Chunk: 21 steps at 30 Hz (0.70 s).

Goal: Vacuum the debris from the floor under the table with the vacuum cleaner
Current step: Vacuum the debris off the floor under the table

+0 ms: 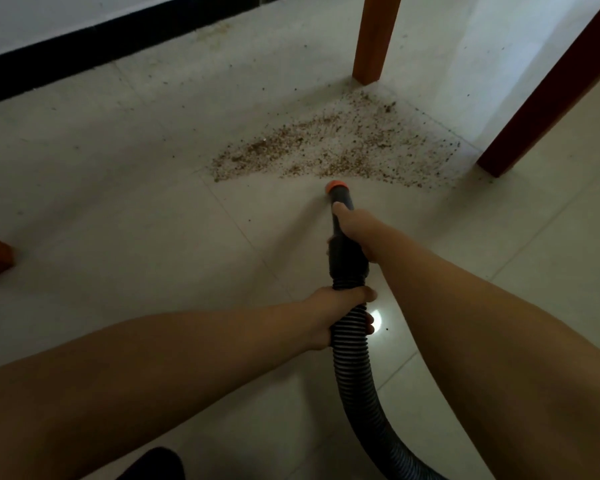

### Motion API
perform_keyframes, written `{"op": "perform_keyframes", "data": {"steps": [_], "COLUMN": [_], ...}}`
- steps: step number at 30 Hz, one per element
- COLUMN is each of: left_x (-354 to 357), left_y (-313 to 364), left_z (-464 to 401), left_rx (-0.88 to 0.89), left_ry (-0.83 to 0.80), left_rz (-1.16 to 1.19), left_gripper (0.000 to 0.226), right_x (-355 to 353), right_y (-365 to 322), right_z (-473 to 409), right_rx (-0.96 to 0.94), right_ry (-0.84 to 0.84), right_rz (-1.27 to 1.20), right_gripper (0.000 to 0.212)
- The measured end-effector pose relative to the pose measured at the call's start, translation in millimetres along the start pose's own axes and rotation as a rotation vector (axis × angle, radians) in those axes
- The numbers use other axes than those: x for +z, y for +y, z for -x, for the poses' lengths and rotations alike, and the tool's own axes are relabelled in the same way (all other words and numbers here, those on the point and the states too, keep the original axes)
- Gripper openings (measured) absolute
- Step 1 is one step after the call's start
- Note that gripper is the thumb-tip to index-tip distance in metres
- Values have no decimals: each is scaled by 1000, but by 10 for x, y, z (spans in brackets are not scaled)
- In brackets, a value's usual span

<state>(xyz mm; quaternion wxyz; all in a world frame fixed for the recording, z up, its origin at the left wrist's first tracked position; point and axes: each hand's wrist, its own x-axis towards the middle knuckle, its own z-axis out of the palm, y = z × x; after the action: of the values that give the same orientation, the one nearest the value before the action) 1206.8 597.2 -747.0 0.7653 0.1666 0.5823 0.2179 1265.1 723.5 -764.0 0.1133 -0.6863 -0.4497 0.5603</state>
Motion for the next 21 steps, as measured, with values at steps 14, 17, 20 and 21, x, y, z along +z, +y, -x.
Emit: {"op": "perform_keyframes", "data": {"steps": [14, 17, 20, 21], "left_x": [-71, -176, -178, -148], "left_y": [-227, -338, -447, -481], "left_z": [68, 102, 182, 222], "left_rx": [-18, -17, -33, -43], "left_ry": [-22, -34, -62, -67], "left_rz": [52, 47, 63, 61], "left_gripper": [13, 13, 13, 13], "right_x": [186, 322, 370, 370], "right_y": [69, 108, 137, 149], "right_z": [187, 257, 392, 454], "right_rx": [-47, -55, -51, -45], "right_ry": [-98, -132, -188, -207], "right_rz": [89, 90, 105, 110], "right_gripper": [61, 52, 49, 49]}}
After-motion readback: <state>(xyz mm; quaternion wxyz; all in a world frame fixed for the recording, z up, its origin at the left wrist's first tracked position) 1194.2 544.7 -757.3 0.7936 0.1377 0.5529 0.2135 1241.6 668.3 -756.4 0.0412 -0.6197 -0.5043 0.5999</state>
